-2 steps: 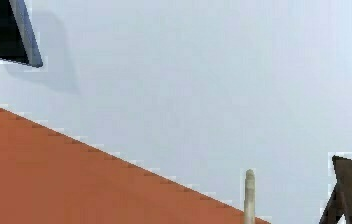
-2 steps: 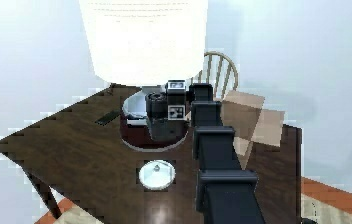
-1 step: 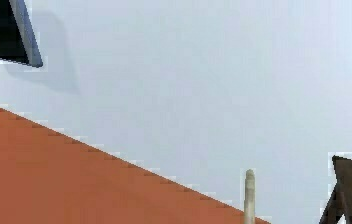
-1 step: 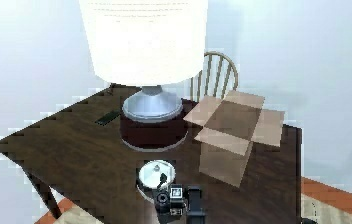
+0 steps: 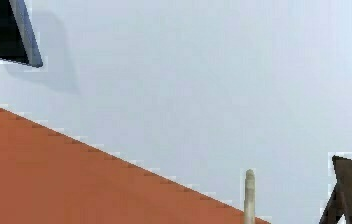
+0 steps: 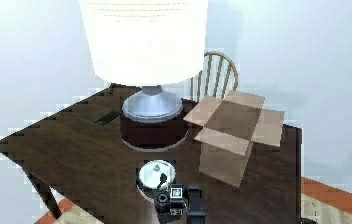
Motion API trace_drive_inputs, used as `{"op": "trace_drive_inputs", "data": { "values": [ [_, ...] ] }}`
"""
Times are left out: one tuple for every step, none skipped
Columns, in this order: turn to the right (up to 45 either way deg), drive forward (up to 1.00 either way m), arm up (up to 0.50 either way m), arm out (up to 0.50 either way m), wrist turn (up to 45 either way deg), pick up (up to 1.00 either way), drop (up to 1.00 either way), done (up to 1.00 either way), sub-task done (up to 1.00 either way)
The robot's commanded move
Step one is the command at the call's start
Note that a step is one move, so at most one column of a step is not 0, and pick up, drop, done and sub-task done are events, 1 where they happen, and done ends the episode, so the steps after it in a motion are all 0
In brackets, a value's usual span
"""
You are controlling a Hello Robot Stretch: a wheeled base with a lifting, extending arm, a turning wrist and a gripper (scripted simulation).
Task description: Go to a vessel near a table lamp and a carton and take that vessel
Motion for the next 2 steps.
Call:
{"op": "trace_drive_inputs", "data": {
  "values": [
    [0.0, 0.00, 0.10, 0.00, 0.0, 0.00, 0.00, 0.00, 0.00],
    [0.0, 0.00, 0.00, 0.00, 0.0, 0.00, 0.00, 1.00, 0.00]
  ]
}}
